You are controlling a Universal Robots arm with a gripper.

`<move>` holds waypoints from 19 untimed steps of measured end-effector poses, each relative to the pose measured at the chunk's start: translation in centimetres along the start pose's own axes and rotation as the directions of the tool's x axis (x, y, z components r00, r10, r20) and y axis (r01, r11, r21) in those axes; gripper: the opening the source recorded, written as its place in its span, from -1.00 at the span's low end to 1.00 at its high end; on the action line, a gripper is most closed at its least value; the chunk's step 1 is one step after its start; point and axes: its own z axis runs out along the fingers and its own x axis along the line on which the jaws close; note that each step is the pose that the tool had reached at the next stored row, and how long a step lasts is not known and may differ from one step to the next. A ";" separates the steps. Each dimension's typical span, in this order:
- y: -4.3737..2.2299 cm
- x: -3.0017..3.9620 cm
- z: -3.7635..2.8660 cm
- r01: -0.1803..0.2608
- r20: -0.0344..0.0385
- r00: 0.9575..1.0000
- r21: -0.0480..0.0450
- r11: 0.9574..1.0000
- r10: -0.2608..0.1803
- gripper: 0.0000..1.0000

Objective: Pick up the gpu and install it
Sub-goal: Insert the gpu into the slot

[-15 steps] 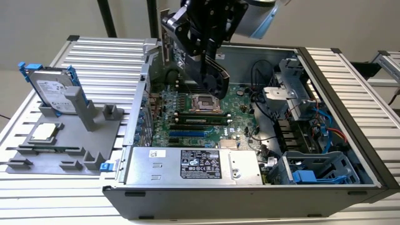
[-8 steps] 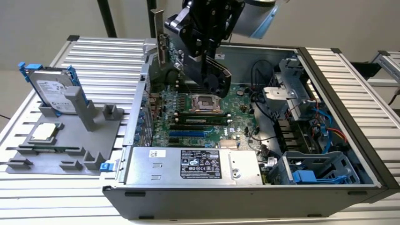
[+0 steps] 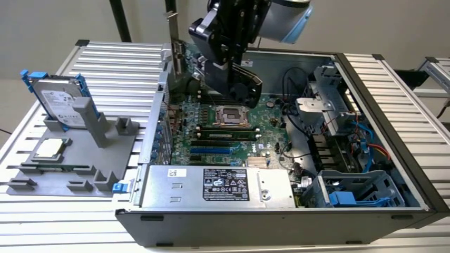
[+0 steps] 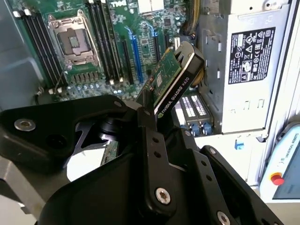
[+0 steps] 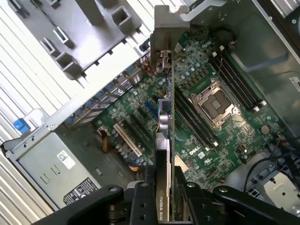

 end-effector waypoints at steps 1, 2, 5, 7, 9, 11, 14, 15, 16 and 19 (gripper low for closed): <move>0.00 0.00 0.00 0.014 0.000 1.000 0.000 1.000 -0.014 -1.00; 0.00 0.00 0.00 0.028 0.000 1.000 -0.001 1.000 -0.028 -1.00; 0.00 0.00 0.00 0.070 -0.001 0.998 -0.002 0.998 -0.070 -1.00; 0.00 0.00 0.00 0.097 -0.001 0.995 -0.002 0.995 -0.097 -1.00; 0.00 0.00 0.01 0.125 -0.001 0.992 -0.003 0.992 -0.125 -1.00; 0.00 0.00 0.00 0.152 -0.001 0.988 -0.004 0.988 -0.152 -1.00; 0.00 0.00 0.00 0.195 -0.002 0.981 -0.005 0.981 -0.195 -1.00; 0.00 0.00 0.00 0.208 -0.002 0.978 -0.005 0.978 -0.208 -1.00; 0.00 0.00 -0.01 0.222 -0.002 0.975 -0.005 0.975 -0.222 -1.00; 0.00 0.00 -0.02 0.264 -0.002 0.965 -0.007 0.965 -0.264 -1.00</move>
